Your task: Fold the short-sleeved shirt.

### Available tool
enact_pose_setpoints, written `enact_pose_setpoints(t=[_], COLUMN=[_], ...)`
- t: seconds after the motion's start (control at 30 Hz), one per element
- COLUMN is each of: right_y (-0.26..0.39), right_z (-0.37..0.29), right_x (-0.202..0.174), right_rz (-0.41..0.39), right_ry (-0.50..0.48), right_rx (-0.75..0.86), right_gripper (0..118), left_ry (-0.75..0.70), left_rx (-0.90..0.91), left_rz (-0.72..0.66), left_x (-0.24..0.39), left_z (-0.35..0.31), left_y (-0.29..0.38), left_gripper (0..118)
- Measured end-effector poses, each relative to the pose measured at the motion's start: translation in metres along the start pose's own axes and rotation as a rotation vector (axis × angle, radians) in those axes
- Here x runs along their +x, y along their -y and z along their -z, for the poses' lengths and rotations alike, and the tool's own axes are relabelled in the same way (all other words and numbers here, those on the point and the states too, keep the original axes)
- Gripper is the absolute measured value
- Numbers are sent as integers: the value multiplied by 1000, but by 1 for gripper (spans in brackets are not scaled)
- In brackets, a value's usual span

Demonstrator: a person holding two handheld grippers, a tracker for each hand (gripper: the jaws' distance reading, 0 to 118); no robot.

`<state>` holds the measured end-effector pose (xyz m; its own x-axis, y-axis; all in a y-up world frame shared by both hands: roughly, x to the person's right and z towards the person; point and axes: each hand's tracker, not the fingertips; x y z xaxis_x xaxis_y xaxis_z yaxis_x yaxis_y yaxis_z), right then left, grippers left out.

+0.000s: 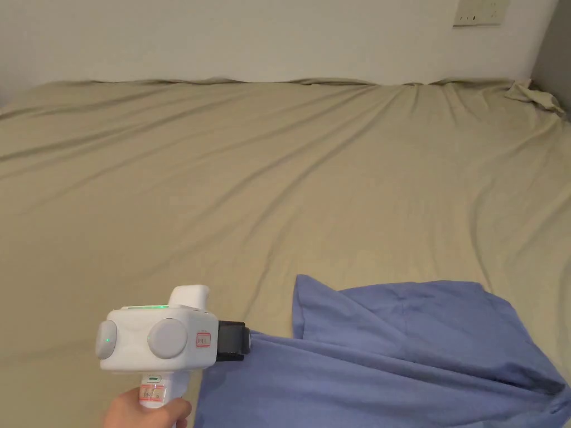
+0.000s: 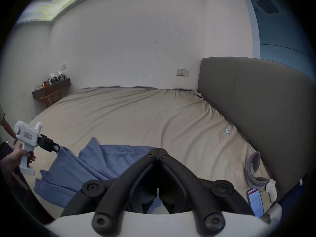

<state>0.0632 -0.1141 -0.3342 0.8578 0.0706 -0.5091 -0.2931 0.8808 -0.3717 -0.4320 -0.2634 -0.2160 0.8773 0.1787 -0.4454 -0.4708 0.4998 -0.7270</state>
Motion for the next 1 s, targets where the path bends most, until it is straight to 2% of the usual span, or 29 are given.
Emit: enact_pose_setpoints(t=[0.07,0.1,0.13,0.17,0.2,0.27,0.33,0.43,0.6,0.63,0.67,0.7,0.73,0.93,0.97,1.0], right_y=[3,4,6,8,9,13,16,18,14,13,14,18,26,70,77,83], right_z=[9,13,16,20,22,27,29,27,14,14,18,32,39,108,117,125], right_x=[1,0,-1,-2,-3,-5,-7,-8,0,3,7,12,16,21,19,17], right_rz=[-1,-4,-5,-4,-1,11,16,22,35,43,47,57,72,161,162,152], right_ry=[1,5,6,7,6,-2,-8,-21,-30,-24,-33,-71,-112,-108,-125,-144], right_rx=[-20,-28,-31,-34,-37,-49,-61,-68,-58,-99,-138,-250,-281,-478,-505,-541], right_gripper=[3,3,3,3,3,3,3,3,3,9,44,108,118,115,106,71], left_ry=[-47,-68,-34,-27,32,-76,-62,25,125,148,155,146,137,124,120,120], left_rx=[-4,94,98,105,105,103,101,119,260,294,308,309,321,266,257,248], left_rz=[64,146,162,161,129,214,200,120,13,-7,-13,-2,5,-20,-28,-39], left_x=[10,19,22,26,30,43,42,31,22,21,21,23,25,27,28,27], left_z=[7,-1,-3,-6,-3,1,-5,-26,-97,-111,-121,-131,-137,-129,-126,-122], left_y=[8,9,9,14,18,23,23,20,32,40,46,51,57,76,76,77], left_gripper=[99,78,33,7,7,7,7,7,7,7,7,7,7,7,7,7])
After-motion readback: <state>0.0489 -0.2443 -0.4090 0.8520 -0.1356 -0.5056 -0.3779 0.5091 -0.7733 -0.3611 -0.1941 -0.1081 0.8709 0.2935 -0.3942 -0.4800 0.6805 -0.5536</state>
